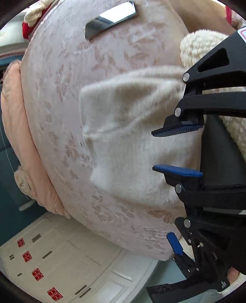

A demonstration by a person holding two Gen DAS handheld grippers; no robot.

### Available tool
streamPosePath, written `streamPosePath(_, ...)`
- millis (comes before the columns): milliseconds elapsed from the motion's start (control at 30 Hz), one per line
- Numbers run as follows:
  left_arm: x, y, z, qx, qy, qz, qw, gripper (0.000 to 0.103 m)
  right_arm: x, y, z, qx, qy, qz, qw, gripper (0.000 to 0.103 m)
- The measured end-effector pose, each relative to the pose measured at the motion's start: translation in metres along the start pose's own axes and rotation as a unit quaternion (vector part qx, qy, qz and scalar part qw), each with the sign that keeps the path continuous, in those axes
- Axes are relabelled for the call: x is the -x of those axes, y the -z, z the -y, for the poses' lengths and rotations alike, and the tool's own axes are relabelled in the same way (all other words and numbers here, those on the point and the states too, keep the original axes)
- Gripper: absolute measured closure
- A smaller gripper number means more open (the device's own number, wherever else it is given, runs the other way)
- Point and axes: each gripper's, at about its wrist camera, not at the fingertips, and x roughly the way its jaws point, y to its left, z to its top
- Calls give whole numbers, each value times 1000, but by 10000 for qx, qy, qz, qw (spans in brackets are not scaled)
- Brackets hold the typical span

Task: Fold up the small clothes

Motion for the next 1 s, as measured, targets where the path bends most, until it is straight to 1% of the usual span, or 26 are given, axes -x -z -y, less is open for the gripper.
streamPosePath(33, -2, -3, 6, -37, 57, 12, 10000, 34, -1, 0, 15, -81, 126, -134, 9998, 56)
streamPosePath(67, -5, -5, 13, -93, 112, -2, 9999, 34, -6, 2, 27, -157, 189, -308, 9992, 56)
streamPosePath(100, -8, -8, 20, -159, 174, -10, 9997, 34, -12, 5, 36, -246, 162, -479, 9984, 56)
streamPosePath(167, -15, -11, 35, -322, 279, -5, 9991, 34, -28, 12, 44, -368, -165, -678, 9969, 55)
streamPosePath(200, -20, -11, 43, -421, 285, -20, 9987, 34, -37, 14, 44, -367, -219, -710, 9966, 57)
streamPosePath(233, -27, -12, 50, -521, 247, -71, 9983, 34, -44, 15, 42, -291, -147, -737, 9967, 81)
streamPosePath(267, -34, -12, 55, -612, 203, -144, 9978, 34, -44, 14, 39, -222, -27, -694, 9973, 89)
streamPosePath(333, -45, -12, 60, -700, 25, -227, 9973, 34, -21, 7, 35, -257, -134, -133, 9995, 89)
streamPosePath(367, -48, -12, 62, -745, -52, -222, 9970, 34, -10, 4, 36, -308, -145, 78, 9994, 89)
streamPosePath(400, -49, -12, 63, -807, -94, -202, 9965, 33, -6, 2, 41, -387, -110, 188, 9990, 89)
streamPosePath(433, -50, -11, 64, -885, -159, -187, 9958, 33, -14, 2, 50, -468, -31, 82, 9989, 90)
streamPosePath(467, -52, -10, 65, -937, -189, -167, 9953, 30, -34, 6, 59, -488, 112, -277, 9984, 89)
streamPosePath(500, -54, -10, 65, -959, -201, -162, 9951, 29, -60, 13, 66, -438, 206, -758, 9959, 88)
streamPosePath(533, -58, -10, 66, -962, -253, -182, 9949, 27, -70, 18, 70, -477, 148, -861, 9950, 88)
streamPosePath(600, -67, -8, 67, -973, -366, -250, 9943, 25, -51, 11, 66, -518, -16, -650, 9965, 86)
streamPosePath(667, -68, -7, 67, -1042, -467, -219, 9932, 24, -26, -1, 62, -629, -169, -225, 9976, 77)
streamPosePath(700, -68, -7, 67, -1043, -455, -224, 9932, 24, -19, -11, 60, -627, -163, -55, 9979, 72)
streamPosePath(767, -68, -9, 63, -927, -423, -258, 9945, 24, -18, -34, 55, -554, -168, 131, 9982, 65)
streamPosePath(833, -70, -10, 61, -820, -401, -284, 9954, 23, -37, -56, 49, -434, -75, 80, 9990, 49)
streamPosePath(900, -71, -11, 62, -817, -430, -300, 9953, 22, -71, -72, 49, -364, -33, -228, 9991, 49)
streamPosePath(933, -71, -11, 63, -829, -451, -309, 9951, 22, -90, -76, 49, -389, -102, -457, 9981, 58)
streamPosePath(967, -72, -11, 65, -841, -466, -313, 9949, 22, -102, -78, 48, -409, -111, -630, 9971, 90)
streamPosePath(1000, -72, -11, 65, -844, -478, -324, 9948, 22, -101, -82, 44, -421, -108, -541, 9976, 93)
